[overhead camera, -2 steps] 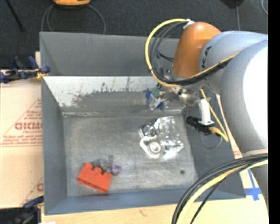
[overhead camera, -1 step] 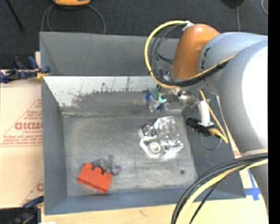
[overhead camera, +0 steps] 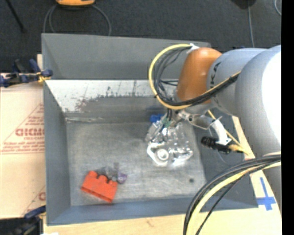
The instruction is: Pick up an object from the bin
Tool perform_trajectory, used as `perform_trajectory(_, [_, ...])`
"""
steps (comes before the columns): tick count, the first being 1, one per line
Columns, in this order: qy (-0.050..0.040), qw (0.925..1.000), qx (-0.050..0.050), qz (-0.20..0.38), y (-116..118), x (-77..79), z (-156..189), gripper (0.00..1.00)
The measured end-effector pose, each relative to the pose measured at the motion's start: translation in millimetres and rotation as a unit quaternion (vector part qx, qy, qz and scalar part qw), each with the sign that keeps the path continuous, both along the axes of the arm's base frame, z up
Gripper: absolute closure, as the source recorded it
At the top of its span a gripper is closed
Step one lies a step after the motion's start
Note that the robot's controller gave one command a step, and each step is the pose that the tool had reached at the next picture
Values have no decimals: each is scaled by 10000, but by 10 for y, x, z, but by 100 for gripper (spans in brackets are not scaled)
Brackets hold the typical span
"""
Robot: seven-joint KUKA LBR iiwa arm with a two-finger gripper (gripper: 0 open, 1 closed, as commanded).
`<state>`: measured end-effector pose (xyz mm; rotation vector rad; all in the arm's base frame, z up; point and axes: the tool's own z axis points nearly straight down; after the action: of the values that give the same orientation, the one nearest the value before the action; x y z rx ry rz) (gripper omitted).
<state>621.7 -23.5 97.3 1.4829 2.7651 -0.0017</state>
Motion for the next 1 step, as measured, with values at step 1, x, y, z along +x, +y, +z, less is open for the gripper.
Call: perform_trajectory(1, [-3, 9976, 43, -691, -155, 322, -208, 0])
